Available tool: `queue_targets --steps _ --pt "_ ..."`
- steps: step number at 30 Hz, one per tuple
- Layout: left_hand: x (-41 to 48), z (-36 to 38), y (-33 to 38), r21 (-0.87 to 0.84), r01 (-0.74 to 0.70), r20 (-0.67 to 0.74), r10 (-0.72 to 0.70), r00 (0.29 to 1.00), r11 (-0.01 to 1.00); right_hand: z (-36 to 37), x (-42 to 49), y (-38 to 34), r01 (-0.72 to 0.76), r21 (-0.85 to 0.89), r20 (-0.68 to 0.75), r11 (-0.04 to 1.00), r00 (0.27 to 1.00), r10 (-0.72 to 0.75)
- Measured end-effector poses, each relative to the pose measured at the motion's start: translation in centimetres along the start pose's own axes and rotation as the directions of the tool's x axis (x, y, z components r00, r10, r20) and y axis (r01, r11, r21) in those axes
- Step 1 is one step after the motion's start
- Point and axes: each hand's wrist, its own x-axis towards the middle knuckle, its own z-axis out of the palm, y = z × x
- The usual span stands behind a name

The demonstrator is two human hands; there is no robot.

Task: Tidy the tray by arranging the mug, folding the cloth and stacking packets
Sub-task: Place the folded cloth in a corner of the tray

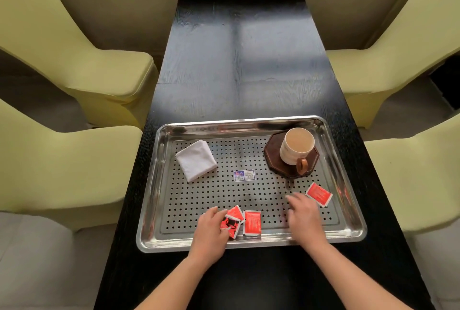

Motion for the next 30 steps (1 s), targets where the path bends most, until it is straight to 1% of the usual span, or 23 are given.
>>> queue_targets --steps 2,4,6,9,11,13,15,16,17,19,21,23,26,30 --pt "0.2 -0.5 -0.5 0.015 0.020 -0.004 -0.020 1.000 1.000 -1.7 0.8 2.8 -0.096 -0.077 -0.041 0.992 0.995 0.093" --pt "0.2 -0.6 -0.6 0.019 0.036 0.017 -0.036 0.999 0.999 -2.7 1.5 4.5 -0.137 -0.143 0.010 0.980 0.990 0.140" --pt "0.2 -0.4 -0.3 0.024 0.038 0.031 -0.038 0.999 0.999 -2.7 1.8 5.2 -0.120 -0.214 0.078 0.970 0.987 0.139" --pt "0.3 0.1 0.1 0.034 0.030 0.050 -0.031 0.998 0.999 -1.8 1.4 4.8 -0.097 -0.263 0.105 0.960 0.986 0.128" --pt "0.2 0.3 0.2 0.045 0.038 0.057 -0.040 0.998 0.998 -0.9 0.9 3.8 -0.086 -0.260 0.119 0.962 0.986 0.121" --pt "0.1 0.5 0.2 0.058 0.042 0.057 -0.045 0.997 0.997 -0.2 0.6 2.8 -0.065 -0.209 0.134 0.976 0.987 0.094" --pt "0.1 0.4 0.1 0.061 0.039 0.057 -0.042 0.997 0.997 0.0 0.6 2.2 -0.027 -0.156 0.106 0.987 0.993 0.044" --pt "0.1 0.4 0.1 0.055 0.039 0.057 -0.042 0.998 0.998 -0.2 0.8 2.2 -0.024 -0.145 0.069 0.989 0.997 0.034" --pt "0.2 0.3 0.0 0.048 0.041 0.053 -0.044 0.998 0.998 -0.6 1.1 2.4 -0.044 -0.146 0.026 0.988 0.998 0.049" --pt "0.3 0.1 0.0 0.038 0.051 0.045 -0.053 0.998 0.998 -1.5 1.9 3.1 -0.129 -0.159 -0.024 0.979 0.992 0.127" --pt "0.5 0.0 0.0 0.023 0.064 0.046 -0.065 0.997 0.998 -1.9 2.3 3.9 -0.173 -0.190 -0.005 0.966 0.984 0.176" --pt "0.5 0.0 0.1 0.004 0.065 0.047 -0.065 0.997 0.998 -1.7 2.2 4.2 -0.131 -0.242 0.017 0.961 0.990 0.139" --pt "0.6 0.2 0.2 -0.008 0.054 0.053 -0.054 0.997 0.999 -0.6 1.1 3.1 -0.040 -0.240 0.052 0.970 0.997 0.054" --pt "0.5 0.4 0.4 -0.007 0.063 0.051 -0.063 0.997 0.998 1.8 -1.1 0.4 0.139 -0.241 0.148 0.960 0.983 -0.105"
